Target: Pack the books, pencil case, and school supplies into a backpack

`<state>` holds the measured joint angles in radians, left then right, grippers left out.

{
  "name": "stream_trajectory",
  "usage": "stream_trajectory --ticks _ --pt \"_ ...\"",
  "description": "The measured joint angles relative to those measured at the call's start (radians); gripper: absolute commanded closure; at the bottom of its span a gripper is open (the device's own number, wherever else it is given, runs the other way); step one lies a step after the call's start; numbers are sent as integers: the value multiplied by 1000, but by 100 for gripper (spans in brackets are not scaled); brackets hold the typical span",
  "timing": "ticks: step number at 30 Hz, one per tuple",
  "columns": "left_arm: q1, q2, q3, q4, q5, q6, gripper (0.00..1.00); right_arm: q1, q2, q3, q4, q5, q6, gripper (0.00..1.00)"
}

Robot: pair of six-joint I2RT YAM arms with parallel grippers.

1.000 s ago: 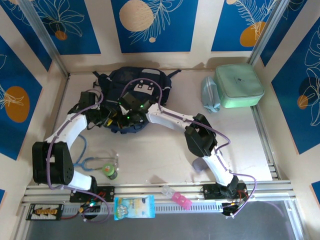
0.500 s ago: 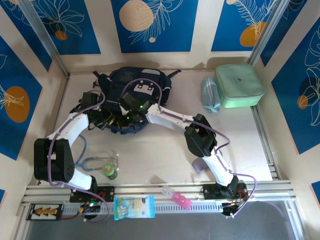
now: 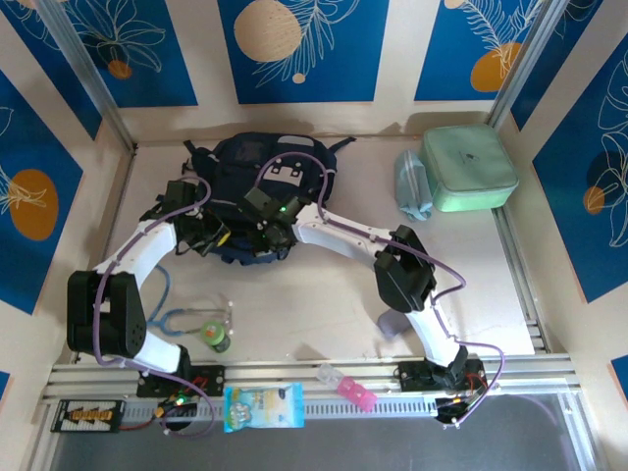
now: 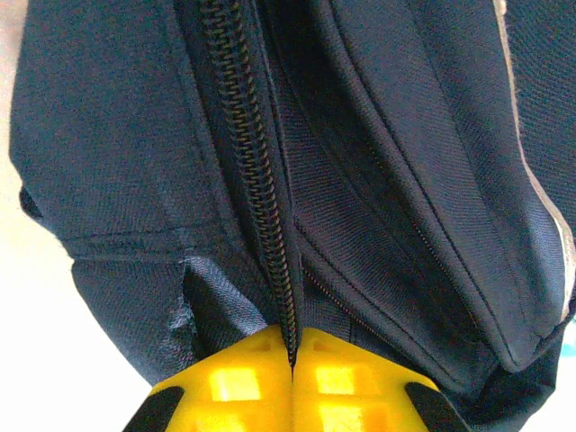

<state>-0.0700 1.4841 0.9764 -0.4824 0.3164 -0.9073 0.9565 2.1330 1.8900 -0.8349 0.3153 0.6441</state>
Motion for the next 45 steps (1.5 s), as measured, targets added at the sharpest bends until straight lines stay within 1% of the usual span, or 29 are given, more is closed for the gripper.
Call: stream_trajectory --ticks 5,11,17,23,30,34,36,38,39,43,45 --pt "0 -1 3 -10 4 1 100 -6 -40 -57 -22 74 46 100" --pt "0 -4 3 -18 4 20 100 -55 -85 -144 -8 105 58 100" --pt "0 -14 3 -19 15 28 100 -130 -128 -201 34 87 45 100" --pt "5 -19 5 -34 10 55 100 -208 -136 -238 67 77 -27 100" --pt "8 -23 19 -55 5 98 100 -228 -136 -237 83 75 -68 100" --pt "9 -23 46 -76 17 188 58 -232 -143 -257 108 60 -90 100" --pt "4 -23 87 -101 17 252 44 -231 -154 -285 134 36 -113 100" --pt "-12 -23 133 -123 13 314 37 -230 -166 -303 157 -3 -127 100" --pt "-23 -23 156 -130 10 343 35 -230 -174 -311 173 -26 -132 100" --pt "-101 -23 213 -139 8 462 33 -230 -216 -350 233 -112 -138 100" --pt "-138 -21 217 -125 38 534 33 -233 -235 -369 255 -145 -138 100"
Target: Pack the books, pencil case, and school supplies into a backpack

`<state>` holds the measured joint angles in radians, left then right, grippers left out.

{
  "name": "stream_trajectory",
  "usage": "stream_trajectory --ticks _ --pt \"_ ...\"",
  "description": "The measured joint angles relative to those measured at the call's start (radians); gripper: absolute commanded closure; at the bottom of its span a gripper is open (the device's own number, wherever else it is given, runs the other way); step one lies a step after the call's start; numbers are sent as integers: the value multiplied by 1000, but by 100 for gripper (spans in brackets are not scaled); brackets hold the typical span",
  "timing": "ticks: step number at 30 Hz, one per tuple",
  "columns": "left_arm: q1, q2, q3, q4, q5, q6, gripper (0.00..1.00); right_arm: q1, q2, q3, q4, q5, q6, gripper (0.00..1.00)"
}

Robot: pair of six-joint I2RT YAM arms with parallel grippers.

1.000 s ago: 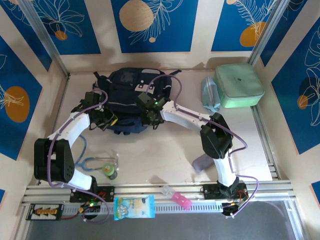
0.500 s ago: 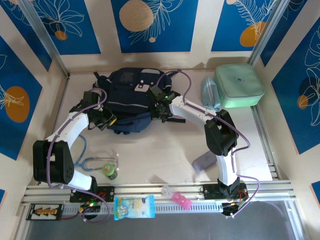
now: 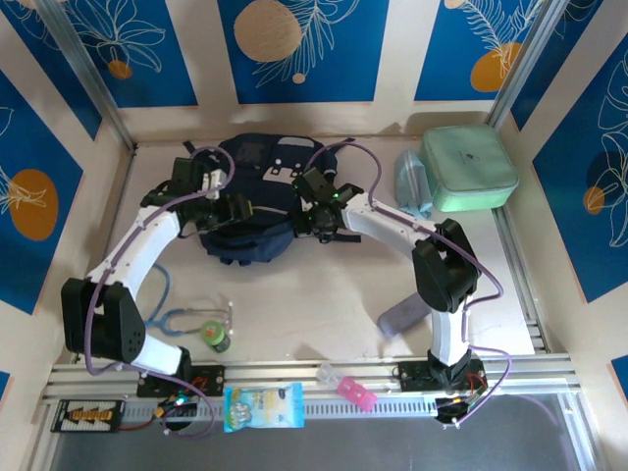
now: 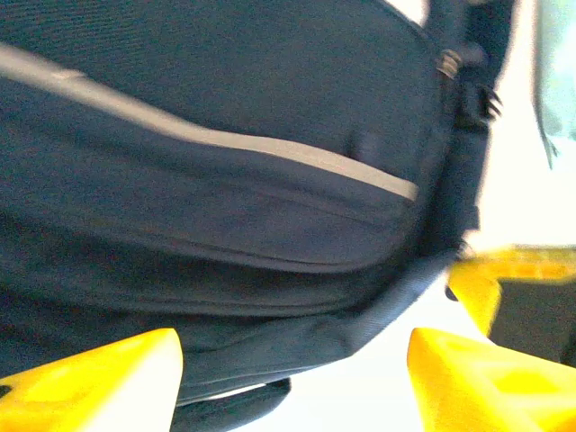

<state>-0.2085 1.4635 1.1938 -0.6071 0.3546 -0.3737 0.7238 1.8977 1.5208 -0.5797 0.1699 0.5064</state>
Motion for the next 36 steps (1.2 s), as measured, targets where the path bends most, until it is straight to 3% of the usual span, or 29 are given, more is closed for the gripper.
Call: stream_trajectory --ticks 8,19,24,31,36 --pt "-56 93 -10 169 163 261 36 -39 -24 -95 85 -101 26 100" --pt "-122 172 -47 169 188 512 49 -48 -26 -114 127 -153 26 100" --pt "-138 211 -40 127 149 572 60 -50 -26 -116 136 -162 30 100" --pt "-144 253 -1 62 114 626 86 -64 -26 -117 140 -172 28 100" --pt "-143 245 10 38 116 661 97 -98 -29 -146 164 -179 -9 96"
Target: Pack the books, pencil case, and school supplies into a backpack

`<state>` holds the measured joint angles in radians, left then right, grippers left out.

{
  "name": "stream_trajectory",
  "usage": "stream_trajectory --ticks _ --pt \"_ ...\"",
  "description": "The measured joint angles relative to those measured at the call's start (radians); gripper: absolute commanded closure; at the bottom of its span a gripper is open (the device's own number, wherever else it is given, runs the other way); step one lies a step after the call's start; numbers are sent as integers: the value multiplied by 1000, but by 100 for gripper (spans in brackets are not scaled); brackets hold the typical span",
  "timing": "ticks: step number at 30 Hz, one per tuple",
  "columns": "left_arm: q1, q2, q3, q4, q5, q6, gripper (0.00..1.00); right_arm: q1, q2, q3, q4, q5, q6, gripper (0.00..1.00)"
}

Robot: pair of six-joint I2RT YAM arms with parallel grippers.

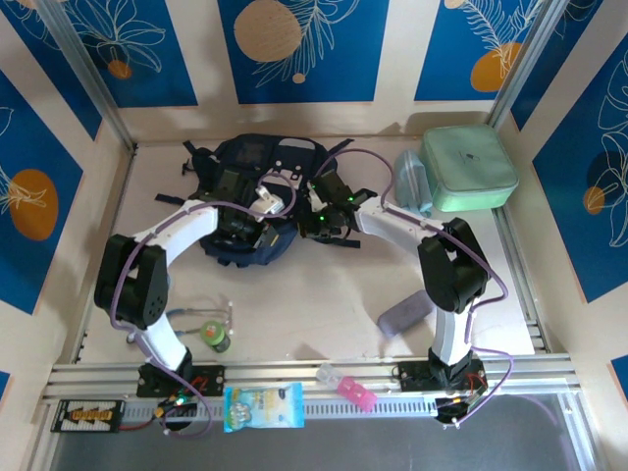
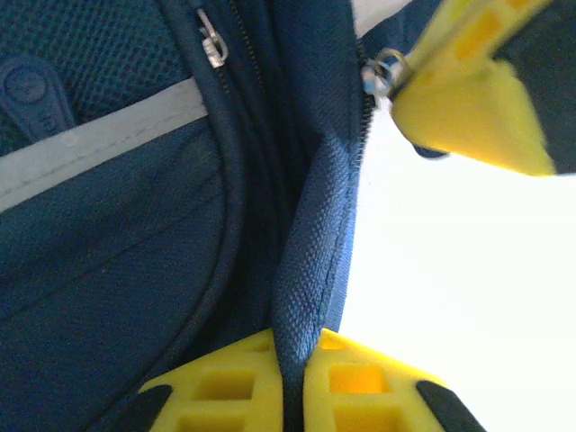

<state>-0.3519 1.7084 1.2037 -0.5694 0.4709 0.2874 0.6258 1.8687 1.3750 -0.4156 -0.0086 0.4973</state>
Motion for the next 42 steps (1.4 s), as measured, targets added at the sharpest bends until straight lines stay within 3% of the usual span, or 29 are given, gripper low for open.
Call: stream_trajectory --ticks 7,14,21,24,27,29,33,37,42 --pt "-4 -39 3 -1 19 10 100 -105 15 26 0 20 -29 96" --pt "-4 -51 7 -7 31 9 100 -136 145 220 -108 133 -6 96" --pt "-58 -51 7 26 53 -7 99 -157 140 207 -146 164 77 90" --pt "-117 -51 10 38 57 -24 78 -190 68 104 -117 132 83 75" --pt "-177 -51 24 39 78 -45 49 -241 -46 -15 -101 127 91 56" --pt "-204 -53 42 43 79 -55 40 -278 -145 -92 -86 115 96 46" --pt "-220 -60 95 20 32 -37 29 -323 -320 -194 -49 94 117 34" --pt "-221 -60 167 -31 -132 39 28 -333 -433 -264 -9 71 122 24" --pt "-223 -37 194 -134 -350 220 28 -333 -470 -325 13 49 134 19"
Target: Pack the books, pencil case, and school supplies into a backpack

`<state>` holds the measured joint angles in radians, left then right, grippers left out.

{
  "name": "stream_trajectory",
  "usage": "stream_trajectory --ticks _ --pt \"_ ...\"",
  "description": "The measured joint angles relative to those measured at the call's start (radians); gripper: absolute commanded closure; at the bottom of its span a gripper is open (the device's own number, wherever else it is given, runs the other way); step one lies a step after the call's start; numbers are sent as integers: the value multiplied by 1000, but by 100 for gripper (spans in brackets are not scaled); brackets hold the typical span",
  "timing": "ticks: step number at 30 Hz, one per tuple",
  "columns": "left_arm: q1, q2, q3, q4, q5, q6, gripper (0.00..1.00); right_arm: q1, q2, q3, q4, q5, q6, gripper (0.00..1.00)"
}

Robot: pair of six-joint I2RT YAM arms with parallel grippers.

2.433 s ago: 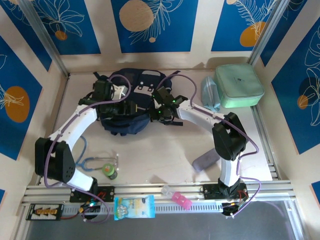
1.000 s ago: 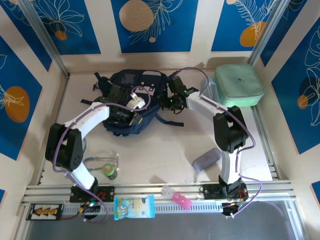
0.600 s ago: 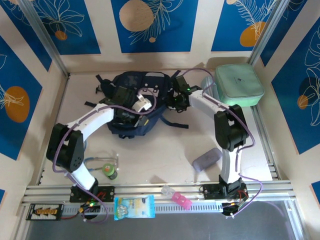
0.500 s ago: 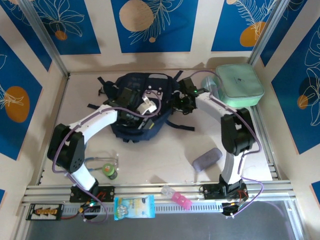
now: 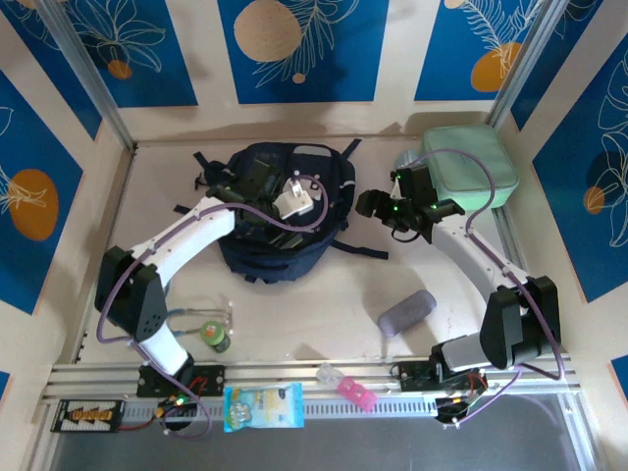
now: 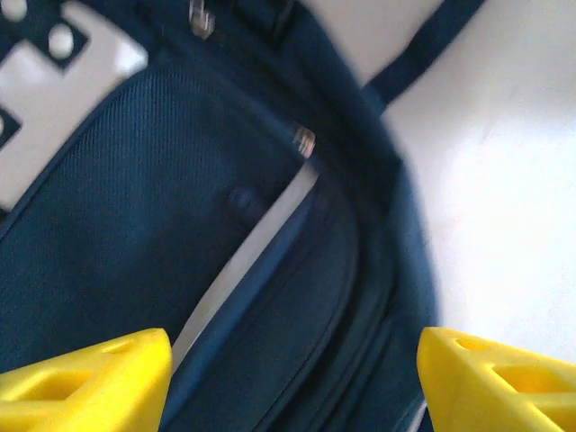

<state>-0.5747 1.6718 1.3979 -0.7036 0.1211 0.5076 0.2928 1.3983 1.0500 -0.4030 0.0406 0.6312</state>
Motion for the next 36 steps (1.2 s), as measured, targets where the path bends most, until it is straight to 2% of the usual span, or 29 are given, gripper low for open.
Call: stream_trajectory --ticks 5,9,16,24,31,36 --pt "0 129 49 -98 -134 129 30 -5 -1 -23 2 -16 7 19" --pt "0 187 51 -98 -167 171 32 -5 -2 -23 16 -24 11 19" --pt "-2 188 31 0 -209 221 50 -5 -5 -23 22 -41 33 19" --pt "-5 196 29 64 -232 273 44 -5 -16 -23 21 -45 44 19" --pt "-6 229 39 51 -245 287 82 -5 -16 -23 21 -46 52 20" --pt "-5 211 54 61 -238 285 98 -5 -6 -21 24 -70 51 22"
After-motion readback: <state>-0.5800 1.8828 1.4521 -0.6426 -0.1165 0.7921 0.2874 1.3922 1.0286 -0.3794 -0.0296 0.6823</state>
